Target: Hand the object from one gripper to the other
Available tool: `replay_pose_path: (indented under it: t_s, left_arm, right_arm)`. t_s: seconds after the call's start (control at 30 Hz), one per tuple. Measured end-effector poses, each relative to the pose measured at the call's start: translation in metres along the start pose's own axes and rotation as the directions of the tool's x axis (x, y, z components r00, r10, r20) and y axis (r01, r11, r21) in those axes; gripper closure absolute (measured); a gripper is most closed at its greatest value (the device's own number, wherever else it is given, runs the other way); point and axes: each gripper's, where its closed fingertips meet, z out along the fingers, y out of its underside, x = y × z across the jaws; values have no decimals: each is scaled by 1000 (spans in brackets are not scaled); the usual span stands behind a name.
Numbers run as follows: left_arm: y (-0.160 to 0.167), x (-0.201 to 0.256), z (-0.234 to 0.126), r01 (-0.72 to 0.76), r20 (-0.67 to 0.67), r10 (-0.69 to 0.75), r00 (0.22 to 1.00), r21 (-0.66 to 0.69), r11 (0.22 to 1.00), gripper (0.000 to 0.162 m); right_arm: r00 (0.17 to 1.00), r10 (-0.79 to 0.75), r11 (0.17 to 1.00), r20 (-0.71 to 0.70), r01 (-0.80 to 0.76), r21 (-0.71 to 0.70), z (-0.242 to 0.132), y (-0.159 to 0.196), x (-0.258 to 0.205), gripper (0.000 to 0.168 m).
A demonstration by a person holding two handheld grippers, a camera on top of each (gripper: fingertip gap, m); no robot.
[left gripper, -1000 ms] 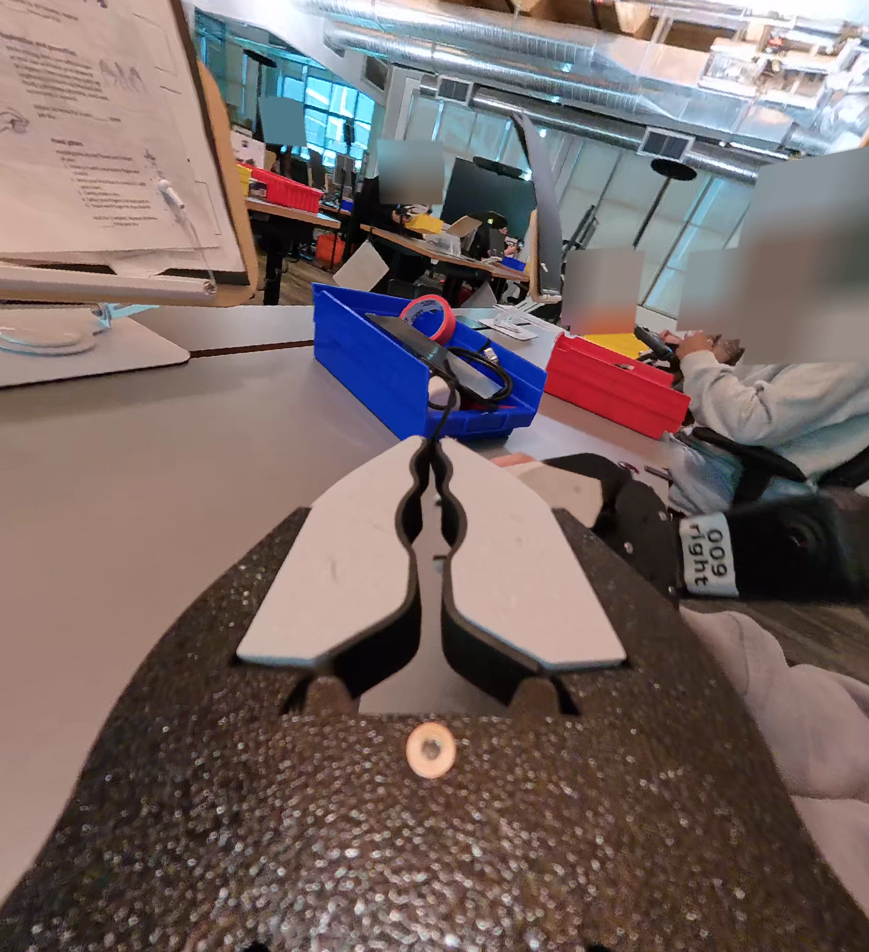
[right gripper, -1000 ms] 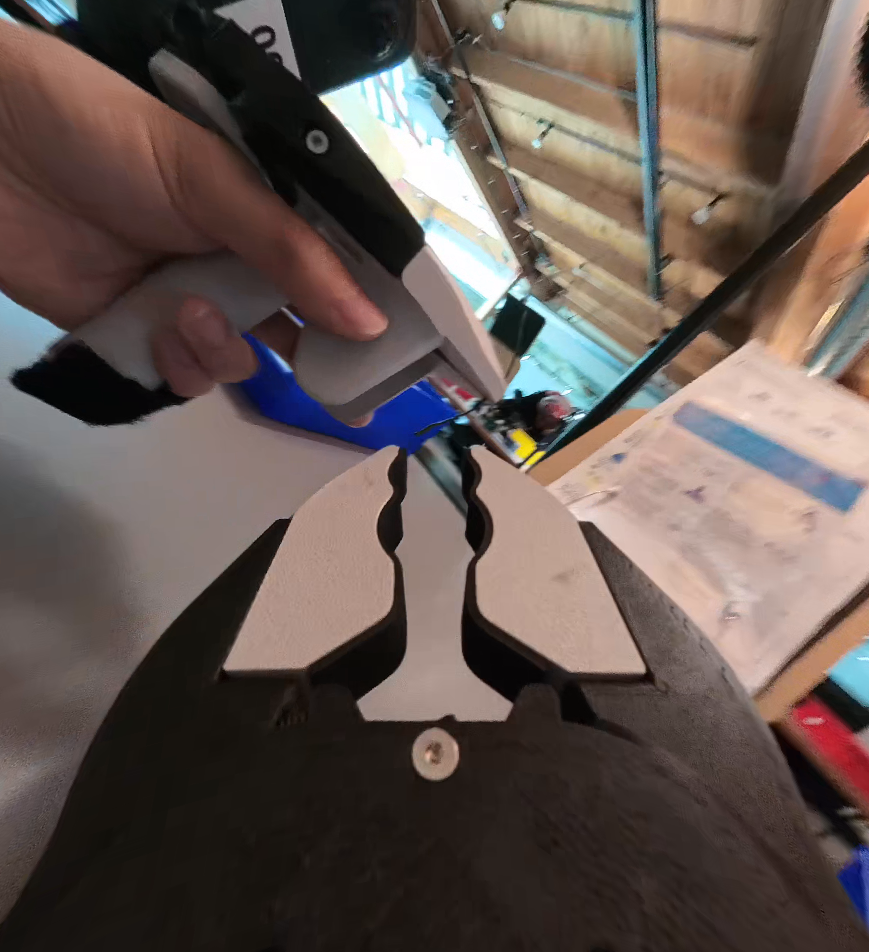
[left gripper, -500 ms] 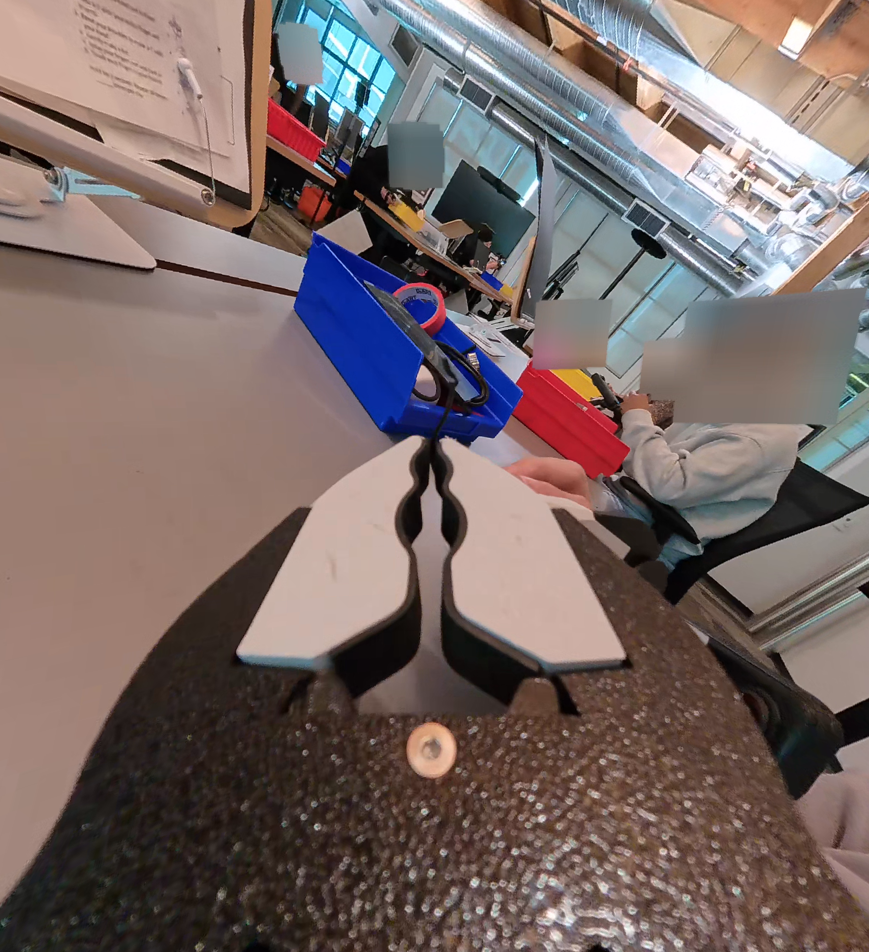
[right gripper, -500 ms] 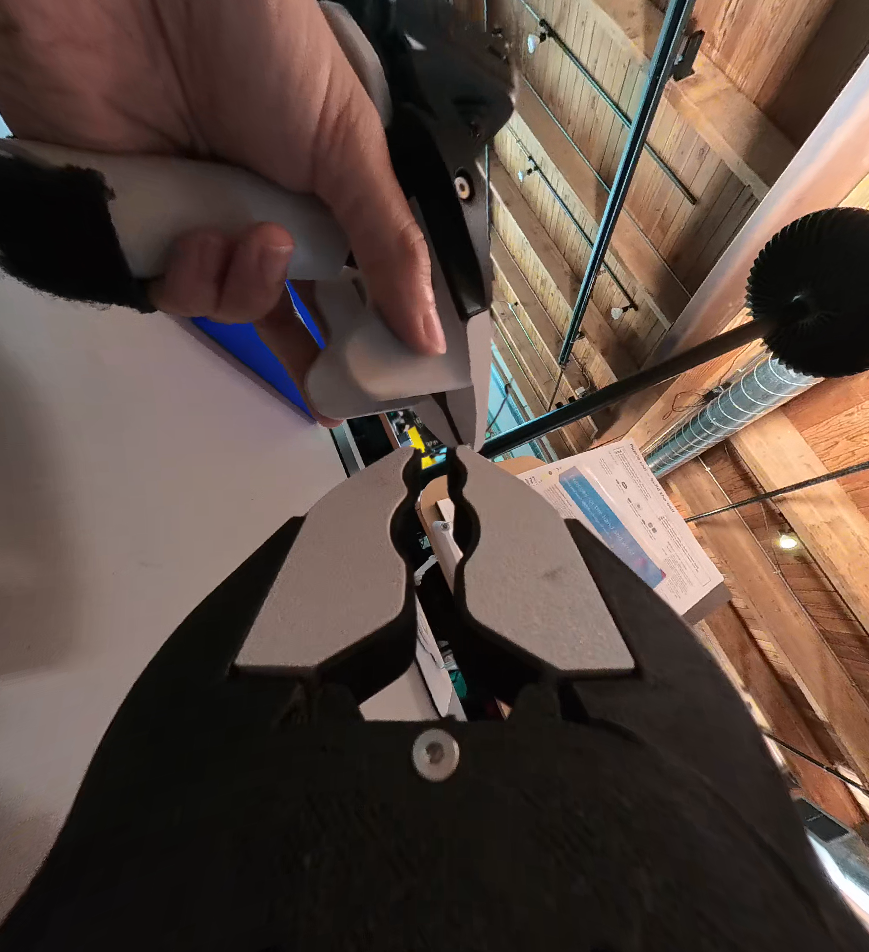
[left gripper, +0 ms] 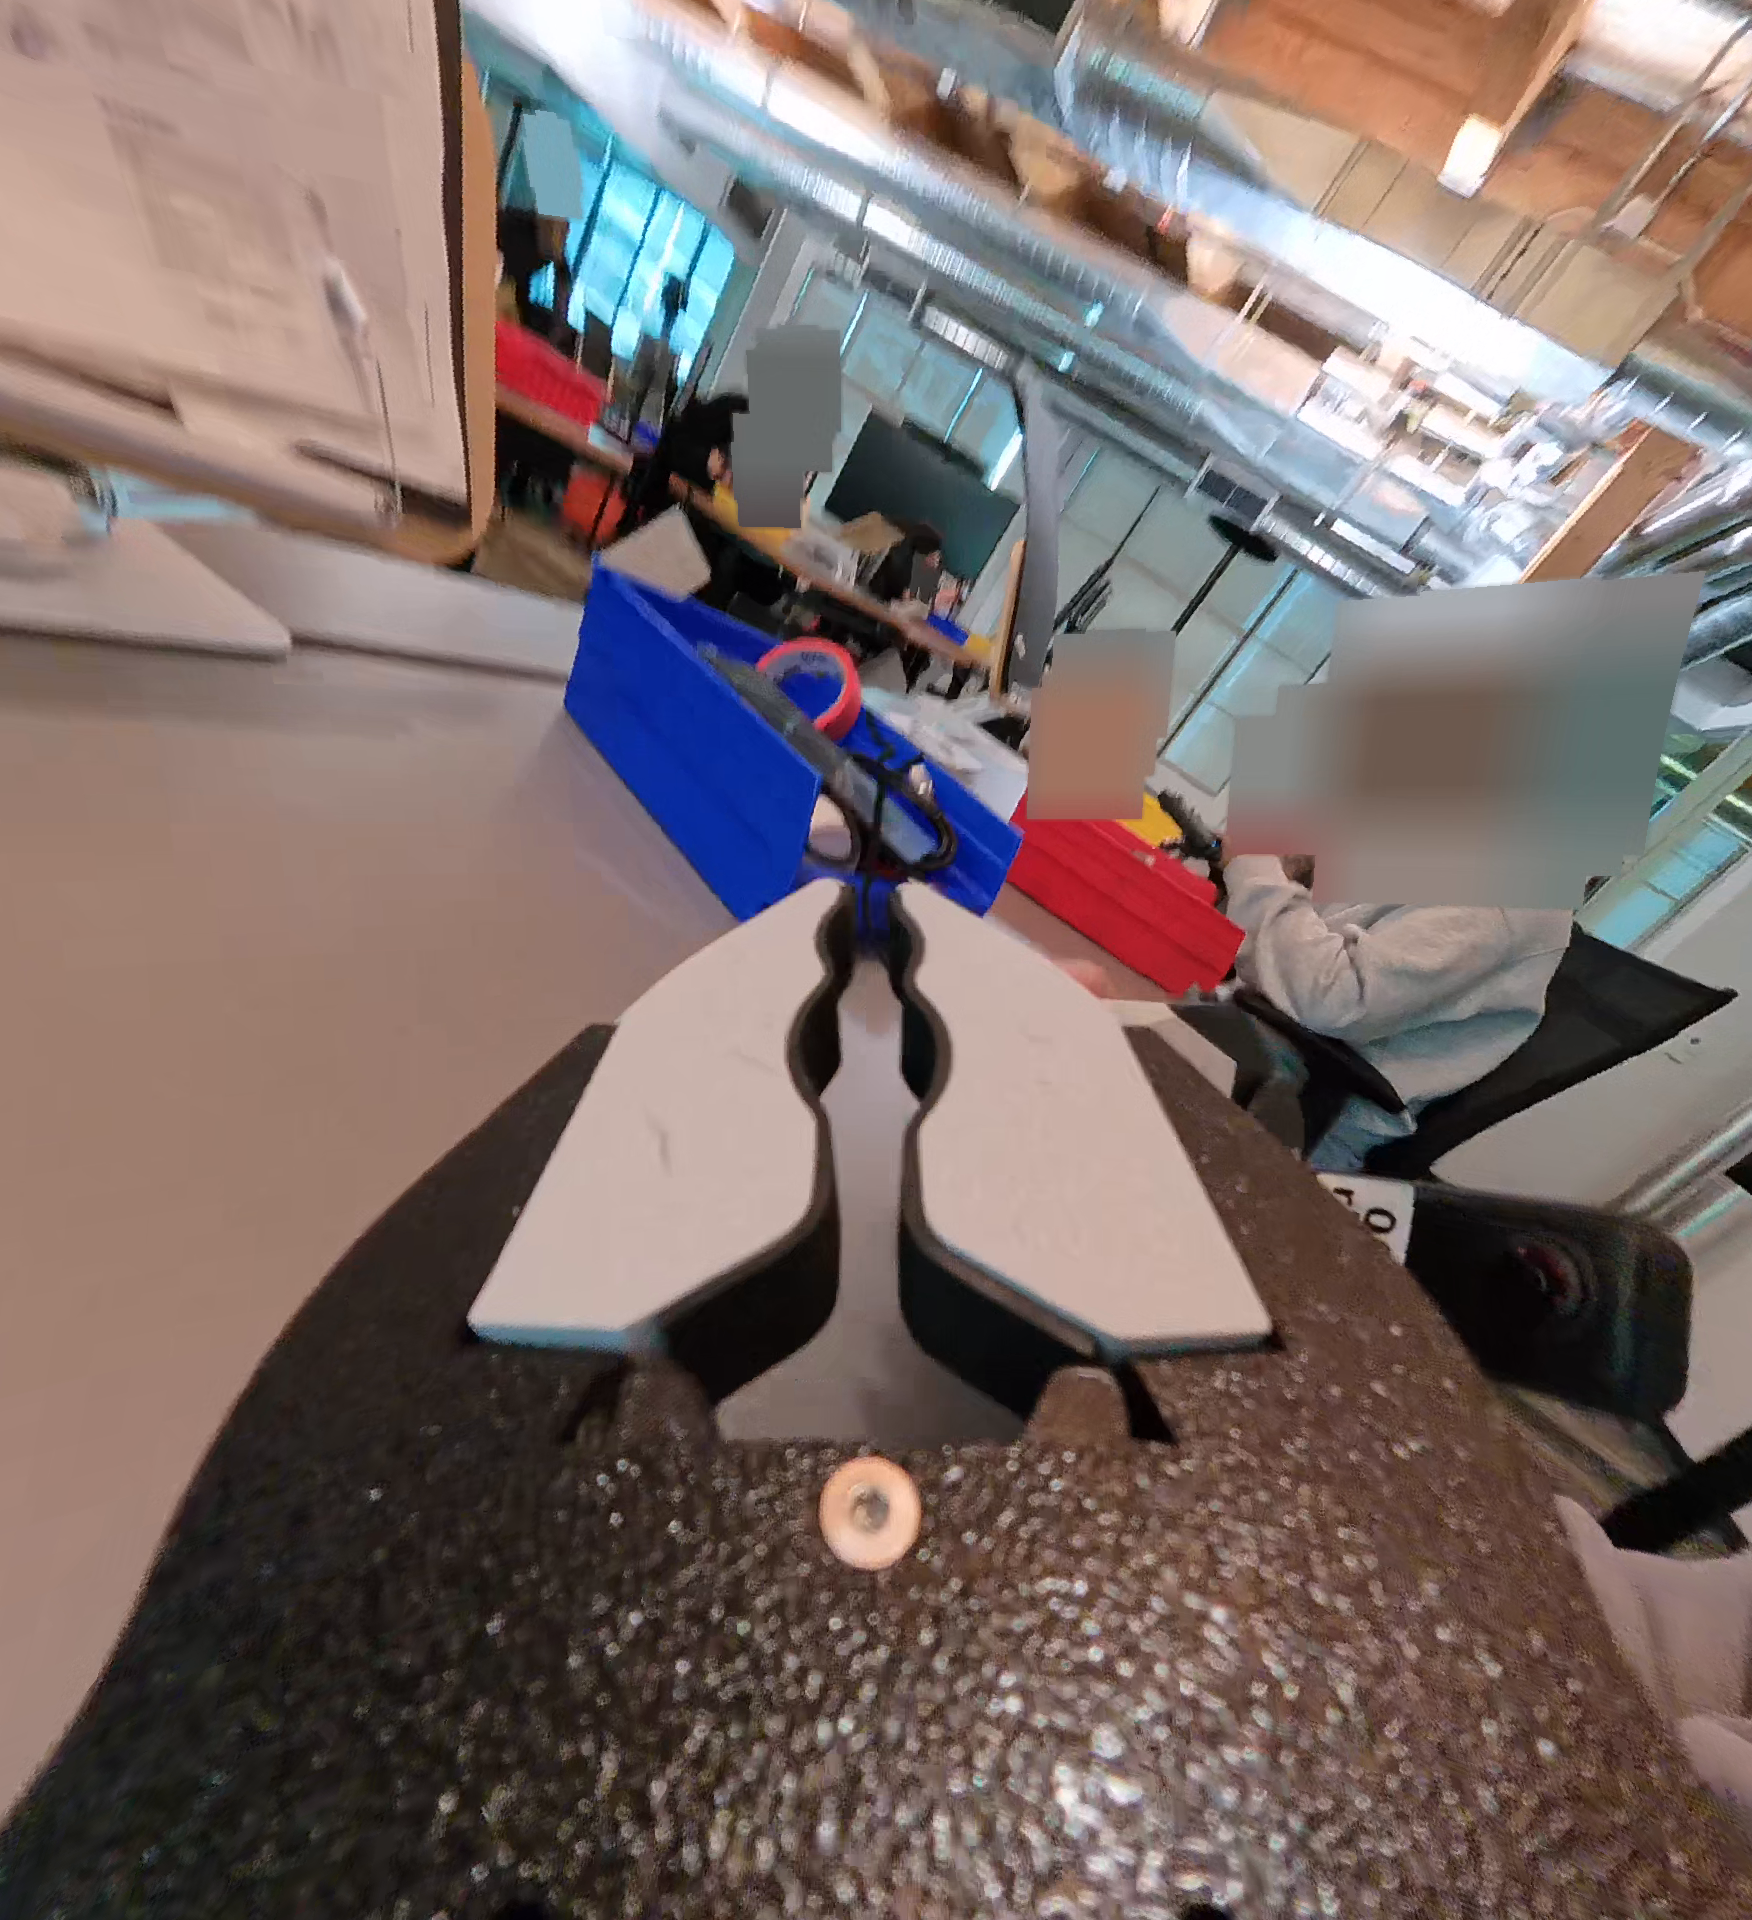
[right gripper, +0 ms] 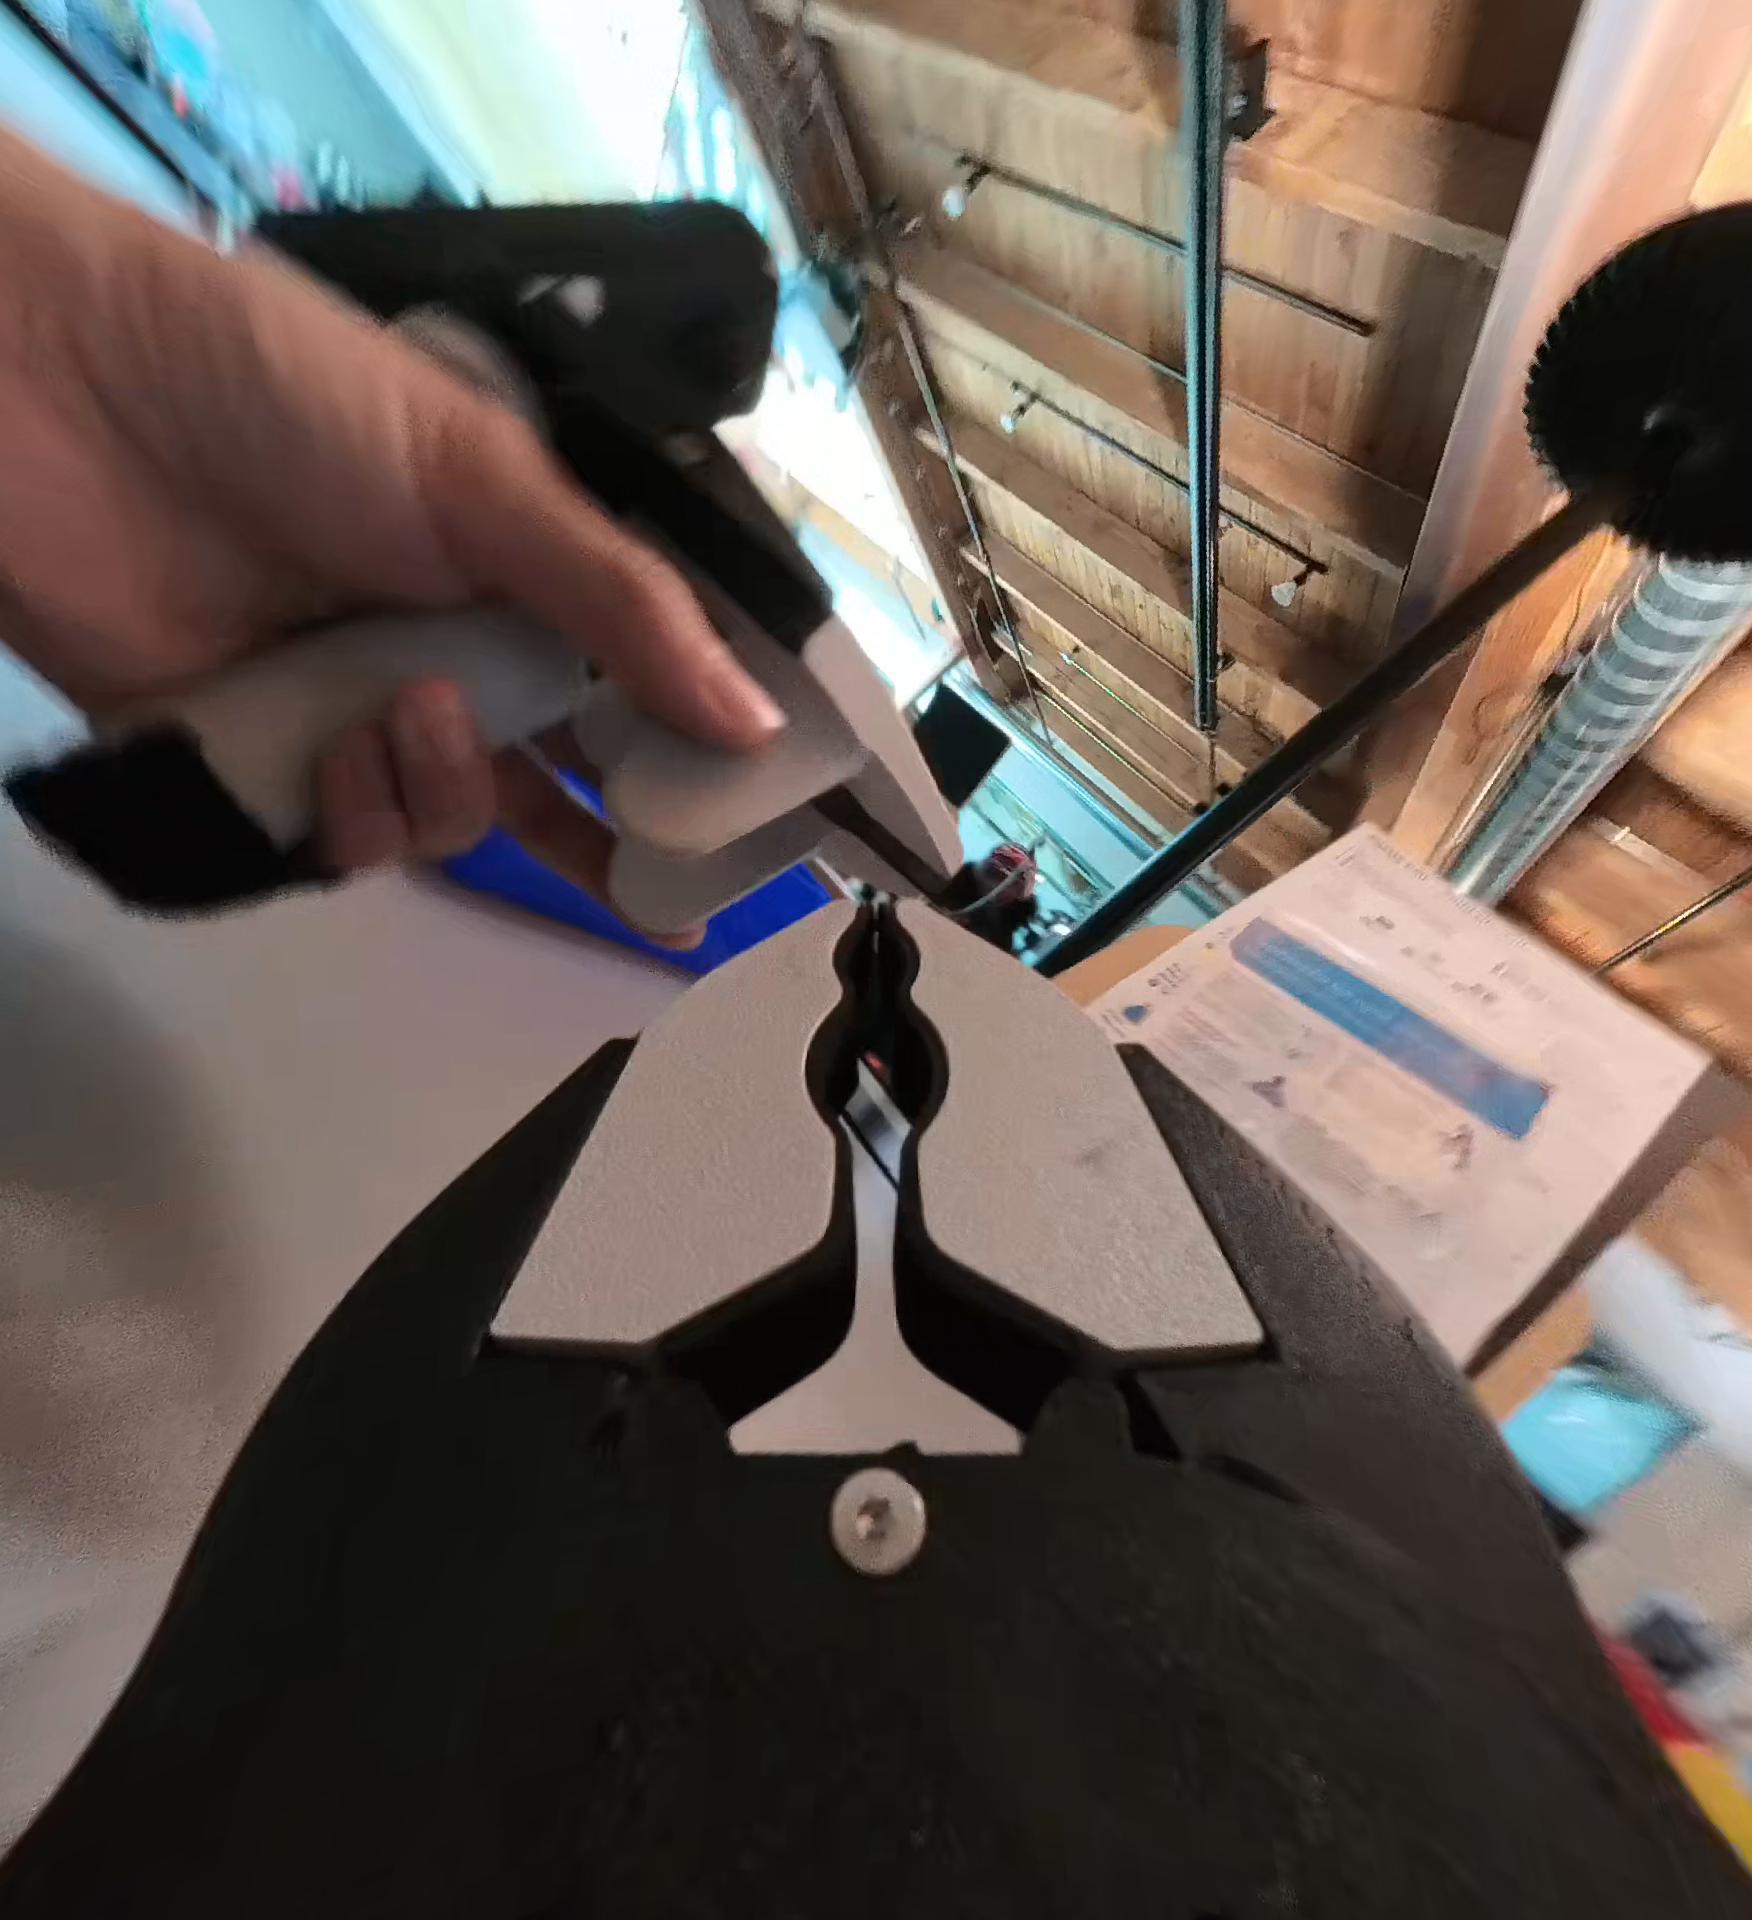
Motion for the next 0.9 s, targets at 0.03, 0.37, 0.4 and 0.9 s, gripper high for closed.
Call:
replay_pose_path:
  t_s: [0.03,0.37,0.4,0.9]
  left_arm:
    - [-7,4,-1,-28,-28,30,999,50,998,149]
    - [7,49,1,-109,-336,109,935,19,994,138]
    - [11,52,2,-130,-349,127,928,16,991,139]
    - [17,69,-1,-343,-362,359,861,109,933,156]
  right_arm:
    - [995,99,994,-10,-99,40,-2,-5,7,168]
    - [481,808,393,340,-870,297,-26,-29,52,168]
    - [430,820,332,378,-895,299,-28,-30,54,168]
    - [305,802,273,513,-952,138,-22,-37,30,168]
